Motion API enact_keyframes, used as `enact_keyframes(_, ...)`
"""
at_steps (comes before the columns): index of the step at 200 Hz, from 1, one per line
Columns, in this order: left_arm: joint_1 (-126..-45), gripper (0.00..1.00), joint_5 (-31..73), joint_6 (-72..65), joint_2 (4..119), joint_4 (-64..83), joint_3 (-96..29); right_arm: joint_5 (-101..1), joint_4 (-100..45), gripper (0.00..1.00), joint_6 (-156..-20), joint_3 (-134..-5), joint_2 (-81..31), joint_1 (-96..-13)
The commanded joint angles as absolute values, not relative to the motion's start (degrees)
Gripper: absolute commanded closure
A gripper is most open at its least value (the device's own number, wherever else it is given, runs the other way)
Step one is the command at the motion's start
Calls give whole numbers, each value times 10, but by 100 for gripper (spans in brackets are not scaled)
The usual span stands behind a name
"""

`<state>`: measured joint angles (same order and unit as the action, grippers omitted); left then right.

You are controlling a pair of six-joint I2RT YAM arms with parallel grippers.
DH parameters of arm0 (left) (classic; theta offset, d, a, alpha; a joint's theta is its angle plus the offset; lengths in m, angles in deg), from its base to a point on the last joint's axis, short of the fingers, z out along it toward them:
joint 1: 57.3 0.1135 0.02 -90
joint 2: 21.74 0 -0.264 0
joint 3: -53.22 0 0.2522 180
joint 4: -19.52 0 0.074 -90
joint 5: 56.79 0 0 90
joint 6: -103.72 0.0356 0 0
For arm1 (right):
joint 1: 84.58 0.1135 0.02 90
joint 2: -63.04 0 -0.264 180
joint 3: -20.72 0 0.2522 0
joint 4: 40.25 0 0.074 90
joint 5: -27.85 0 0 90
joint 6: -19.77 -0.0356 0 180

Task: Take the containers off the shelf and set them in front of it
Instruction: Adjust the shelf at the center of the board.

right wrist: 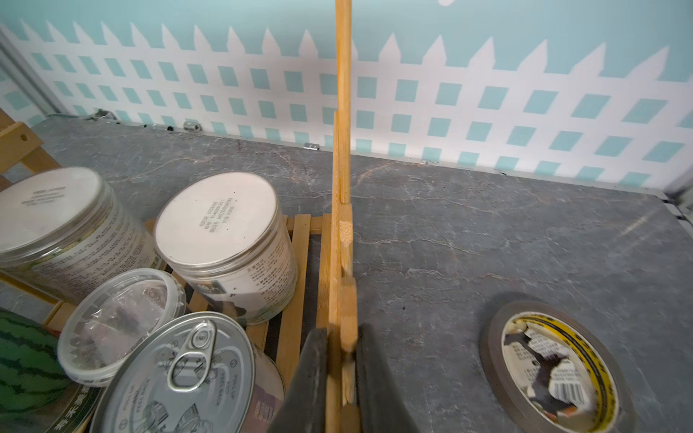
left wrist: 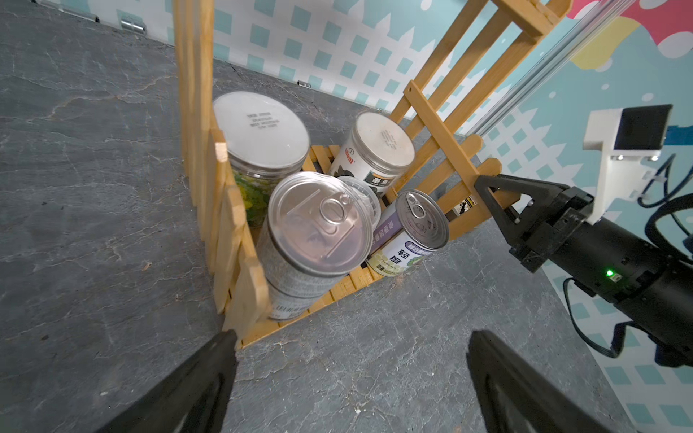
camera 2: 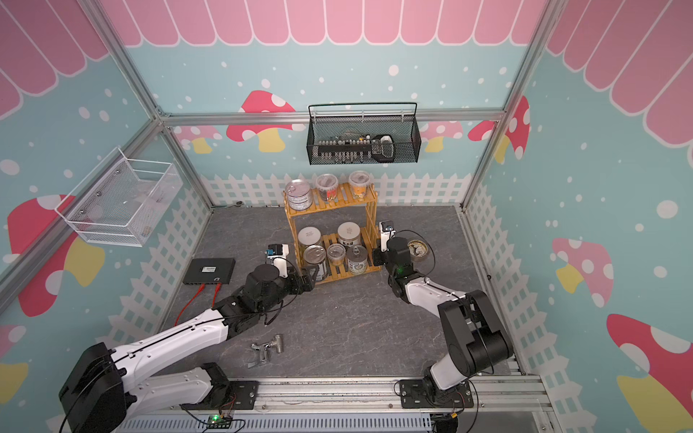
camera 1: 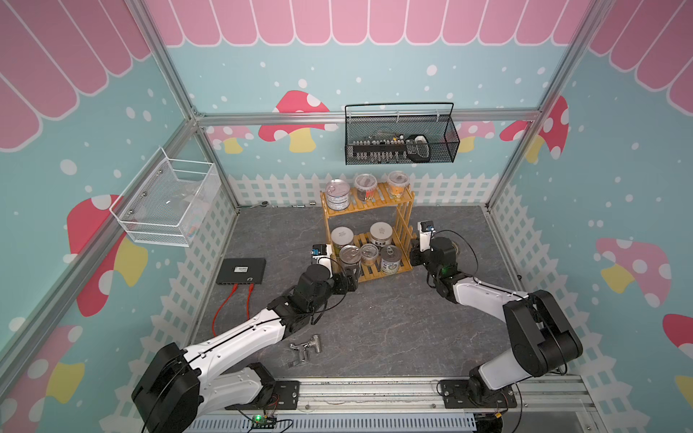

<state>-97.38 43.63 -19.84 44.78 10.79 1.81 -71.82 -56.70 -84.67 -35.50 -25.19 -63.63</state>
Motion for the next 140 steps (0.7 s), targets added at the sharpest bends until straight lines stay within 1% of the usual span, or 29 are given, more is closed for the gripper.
enact_keyframes(1,-955,1,393,-180,457,128,6,-876,-550,100,-913,-361,-245,-621)
enact_keyframes(16,-939,1,373,-170,463,134,5,-910,-514,100,-935,-383,-255,-612)
enact_keyframes(63,-900,1,319,-130,485,146,-13,-931,-519,98,-930,-389,-261,-582)
enact_keyframes(108,-877,1,295,-113,496,151,-24,-890,-542,97,-898,-396,-263,-576)
enact_keyframes(140,-866,1,289,-105,499,153,-33,-860,-549,97,-878,-417,-286,-576)
